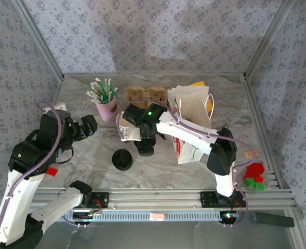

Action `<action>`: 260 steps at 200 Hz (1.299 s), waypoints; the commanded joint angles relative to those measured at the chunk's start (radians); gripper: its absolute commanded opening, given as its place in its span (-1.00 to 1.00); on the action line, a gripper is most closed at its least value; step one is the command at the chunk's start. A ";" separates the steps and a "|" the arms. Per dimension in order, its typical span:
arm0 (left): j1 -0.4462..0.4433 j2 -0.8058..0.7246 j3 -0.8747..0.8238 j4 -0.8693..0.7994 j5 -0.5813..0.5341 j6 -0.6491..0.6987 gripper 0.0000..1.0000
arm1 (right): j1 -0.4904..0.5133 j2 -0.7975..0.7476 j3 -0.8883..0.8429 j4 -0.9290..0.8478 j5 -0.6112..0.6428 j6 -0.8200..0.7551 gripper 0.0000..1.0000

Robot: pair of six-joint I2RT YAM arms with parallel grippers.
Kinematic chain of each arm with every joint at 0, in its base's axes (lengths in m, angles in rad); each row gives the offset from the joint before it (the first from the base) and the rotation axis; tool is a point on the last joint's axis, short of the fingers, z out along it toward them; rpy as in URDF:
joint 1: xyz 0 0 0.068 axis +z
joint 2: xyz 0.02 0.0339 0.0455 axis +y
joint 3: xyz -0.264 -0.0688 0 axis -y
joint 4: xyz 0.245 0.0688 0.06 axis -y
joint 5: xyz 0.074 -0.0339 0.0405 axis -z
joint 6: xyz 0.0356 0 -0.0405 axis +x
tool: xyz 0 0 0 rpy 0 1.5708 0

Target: Pack the takeout coffee

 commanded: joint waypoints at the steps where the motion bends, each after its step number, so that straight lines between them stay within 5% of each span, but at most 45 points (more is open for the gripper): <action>1: 0.007 0.009 0.038 0.023 0.019 0.015 0.99 | -0.006 -0.047 0.042 -0.085 0.043 0.019 0.75; 260: -0.010 0.097 0.089 0.070 0.101 0.012 0.99 | 0.001 -0.346 0.250 -0.369 0.262 0.070 0.80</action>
